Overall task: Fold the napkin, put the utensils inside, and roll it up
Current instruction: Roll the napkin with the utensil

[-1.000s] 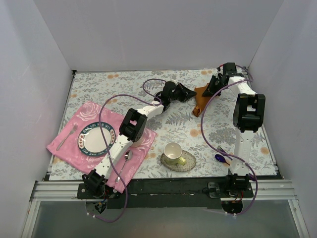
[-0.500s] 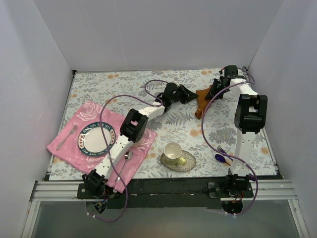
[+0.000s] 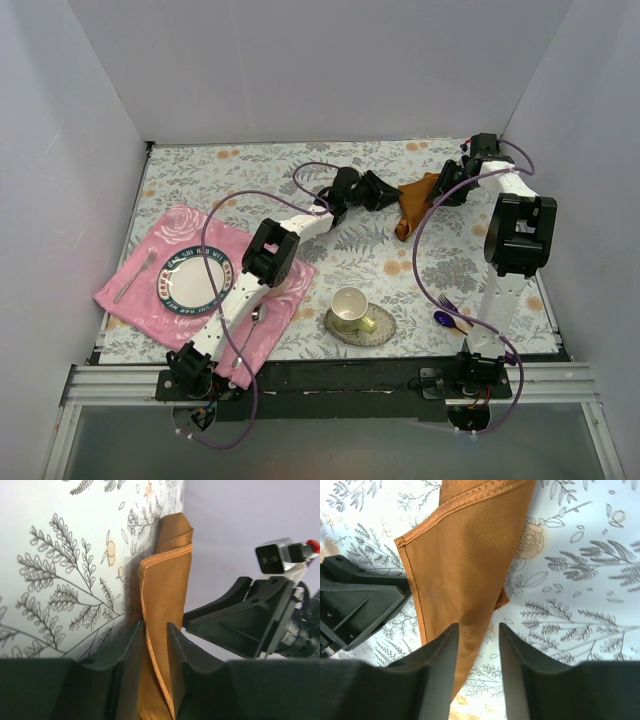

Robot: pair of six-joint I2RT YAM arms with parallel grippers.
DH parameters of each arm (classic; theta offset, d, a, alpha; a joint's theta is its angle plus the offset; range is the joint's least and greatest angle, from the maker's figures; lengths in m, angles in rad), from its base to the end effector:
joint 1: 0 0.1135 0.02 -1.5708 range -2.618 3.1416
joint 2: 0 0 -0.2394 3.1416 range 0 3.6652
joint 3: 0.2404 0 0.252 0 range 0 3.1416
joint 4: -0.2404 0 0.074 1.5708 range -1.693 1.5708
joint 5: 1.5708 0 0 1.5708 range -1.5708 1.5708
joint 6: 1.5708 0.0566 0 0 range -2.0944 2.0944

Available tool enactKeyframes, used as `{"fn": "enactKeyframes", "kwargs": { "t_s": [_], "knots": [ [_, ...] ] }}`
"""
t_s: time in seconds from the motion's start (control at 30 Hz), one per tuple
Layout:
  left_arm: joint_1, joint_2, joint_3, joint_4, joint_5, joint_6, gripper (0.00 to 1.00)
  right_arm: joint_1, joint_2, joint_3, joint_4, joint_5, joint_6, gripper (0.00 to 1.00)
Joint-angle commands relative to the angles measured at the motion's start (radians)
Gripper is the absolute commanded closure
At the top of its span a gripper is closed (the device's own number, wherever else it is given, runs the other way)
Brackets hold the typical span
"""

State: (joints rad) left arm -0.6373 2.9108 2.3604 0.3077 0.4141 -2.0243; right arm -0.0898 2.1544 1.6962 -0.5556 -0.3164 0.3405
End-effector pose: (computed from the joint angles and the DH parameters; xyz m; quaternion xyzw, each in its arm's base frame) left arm 0.4809 -0.3843 0.0612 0.3952 -0.6737 0.6243 0.0139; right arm 0.4652 -0.0242 0.1503 0.1604 0.9368 0.1842 0.2504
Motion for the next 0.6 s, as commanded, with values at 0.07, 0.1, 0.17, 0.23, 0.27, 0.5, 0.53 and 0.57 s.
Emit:
{"fn": "enactKeyframes", "kwargs": {
  "t_s": [0.07,0.1,0.17,0.23,0.27,0.5,0.53,0.57],
  "knots": [
    [0.013,-0.111,-0.032,-0.147,0.032,0.052,0.66,0.033,-0.084,0.005,-0.03,0.114,0.058,0.44],
    [0.017,-0.119,-0.032,-0.162,0.046,0.058,0.66,0.042,-0.079,0.029,-0.038,0.129,0.06,0.43],
    [0.031,-0.146,-0.044,-0.182,0.057,0.071,0.66,0.074,-0.058,0.06,-0.073,0.199,0.06,0.38],
    [0.044,-0.169,-0.056,-0.214,0.08,0.085,0.65,0.088,-0.047,0.088,-0.084,0.244,0.058,0.36],
    [0.053,-0.182,-0.062,-0.231,0.086,0.11,0.64,0.119,-0.039,0.092,-0.095,0.281,0.06,0.34],
    [0.07,-0.291,-0.113,-0.384,0.114,0.246,0.63,0.174,-0.038,0.1,-0.092,0.419,0.08,0.25],
    [0.07,-0.312,-0.119,-0.393,0.114,0.26,0.63,0.183,-0.031,0.108,-0.102,0.428,0.083,0.25],
    [0.07,-0.32,-0.125,-0.403,0.117,0.269,0.64,0.188,-0.013,0.14,-0.121,0.454,0.086,0.24]
  ]
}}
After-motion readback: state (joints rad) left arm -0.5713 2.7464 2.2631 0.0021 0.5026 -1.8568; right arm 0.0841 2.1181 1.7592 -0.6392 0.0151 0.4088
